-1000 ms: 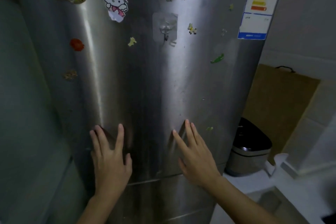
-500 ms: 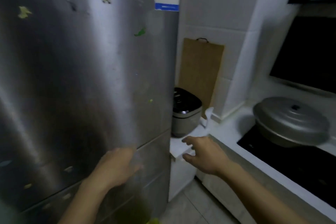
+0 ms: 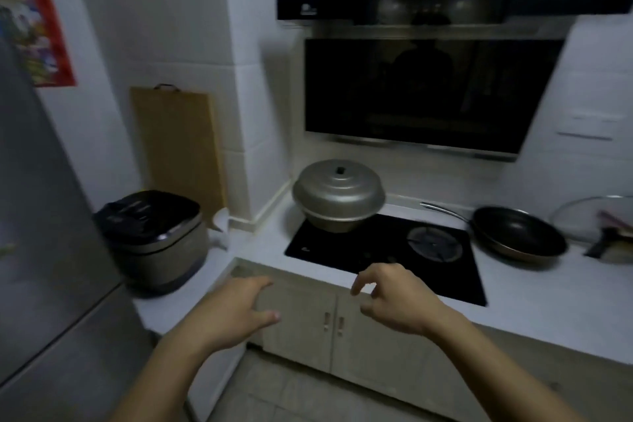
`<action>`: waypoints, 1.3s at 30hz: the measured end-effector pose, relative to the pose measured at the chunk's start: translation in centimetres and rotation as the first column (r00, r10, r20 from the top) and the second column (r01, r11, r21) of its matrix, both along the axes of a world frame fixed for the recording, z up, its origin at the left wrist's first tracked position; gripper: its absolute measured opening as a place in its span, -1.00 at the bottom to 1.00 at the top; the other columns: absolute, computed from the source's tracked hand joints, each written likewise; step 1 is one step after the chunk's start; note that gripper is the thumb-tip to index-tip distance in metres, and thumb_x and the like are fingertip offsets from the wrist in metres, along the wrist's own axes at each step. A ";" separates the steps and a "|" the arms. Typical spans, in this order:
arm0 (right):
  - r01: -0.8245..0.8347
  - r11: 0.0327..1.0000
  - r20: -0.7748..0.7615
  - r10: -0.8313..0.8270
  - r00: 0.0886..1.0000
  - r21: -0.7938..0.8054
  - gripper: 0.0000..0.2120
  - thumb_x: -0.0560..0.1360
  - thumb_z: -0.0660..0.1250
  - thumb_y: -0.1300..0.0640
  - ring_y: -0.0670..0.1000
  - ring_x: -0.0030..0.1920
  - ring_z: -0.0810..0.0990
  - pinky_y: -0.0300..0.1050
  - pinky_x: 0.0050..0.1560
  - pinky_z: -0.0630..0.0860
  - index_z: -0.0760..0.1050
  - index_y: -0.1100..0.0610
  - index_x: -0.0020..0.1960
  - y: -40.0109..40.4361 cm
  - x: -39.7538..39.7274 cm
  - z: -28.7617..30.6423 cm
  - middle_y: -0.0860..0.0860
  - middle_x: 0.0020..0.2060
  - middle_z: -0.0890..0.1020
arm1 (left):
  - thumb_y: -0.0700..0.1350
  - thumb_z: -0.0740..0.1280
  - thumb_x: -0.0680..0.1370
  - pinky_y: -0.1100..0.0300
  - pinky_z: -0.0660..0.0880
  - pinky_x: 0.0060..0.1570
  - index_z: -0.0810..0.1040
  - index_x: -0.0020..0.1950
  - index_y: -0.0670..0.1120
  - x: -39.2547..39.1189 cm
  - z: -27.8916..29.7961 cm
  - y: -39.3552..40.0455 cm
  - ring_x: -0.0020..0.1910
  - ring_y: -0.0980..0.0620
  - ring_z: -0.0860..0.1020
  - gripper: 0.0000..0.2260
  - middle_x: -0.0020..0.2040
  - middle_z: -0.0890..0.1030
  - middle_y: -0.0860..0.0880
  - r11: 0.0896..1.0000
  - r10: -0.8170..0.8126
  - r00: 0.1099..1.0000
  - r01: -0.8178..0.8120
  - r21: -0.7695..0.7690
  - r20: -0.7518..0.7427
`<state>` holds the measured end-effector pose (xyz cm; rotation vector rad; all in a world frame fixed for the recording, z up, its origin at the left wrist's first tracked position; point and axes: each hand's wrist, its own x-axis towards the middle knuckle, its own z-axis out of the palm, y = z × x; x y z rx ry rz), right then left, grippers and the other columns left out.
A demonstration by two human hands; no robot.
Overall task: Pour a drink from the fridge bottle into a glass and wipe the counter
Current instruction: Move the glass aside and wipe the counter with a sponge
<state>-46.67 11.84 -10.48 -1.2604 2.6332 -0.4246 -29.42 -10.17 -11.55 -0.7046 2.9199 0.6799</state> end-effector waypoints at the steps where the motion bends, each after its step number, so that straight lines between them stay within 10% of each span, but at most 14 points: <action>1: 0.033 0.999 0.000 -0.033 0.999 0.008 -0.74 0.40 0.36 0.00 -0.05 0.07 0.63 -0.04 0.07 0.58 0.61 -0.13 0.08 2.2 -1.2 0.4 -0.10 0.21 0.60 | 0.26 0.36 0.46 0.15 0.44 0.24 0.27 0.51 0.12 -1.8 0.1 1.6 0.35 0.05 0.46 -0.33 0.47 0.40 0.05 0.999 -0.026 1.000 0.027 -0.027 0.003; 19: 0.424 0.905 0.014 -0.424 0.905 0.024 -0.62 0.41 0.32 -0.06 -0.14 0.05 0.60 -0.10 0.06 0.57 0.54 -0.15 0.23 31.7 -15.7 0.9 -0.14 0.25 0.56 | 0.27 0.39 0.40 0.06 0.41 0.35 0.17 0.52 0.21 -26.7 -0.7 26.0 0.43 0.04 0.38 -0.25 0.52 0.34 0.06 0.903 -0.415 0.907 0.420 0.094 -0.068; 39: 0.731 0.682 0.047 -0.731 0.681 0.005 -0.54 0.47 0.33 -0.13 -0.13 0.05 0.59 -0.08 0.08 0.57 0.43 -0.15 0.36 41.6 -29.9 0.5 -0.12 0.26 0.55 | 0.24 0.39 0.44 0.18 0.39 0.32 0.24 0.53 0.10 -52.0 -0.1 36.3 0.37 0.07 0.43 -0.29 0.47 0.38 0.02 0.640 -0.761 0.648 0.747 0.182 0.016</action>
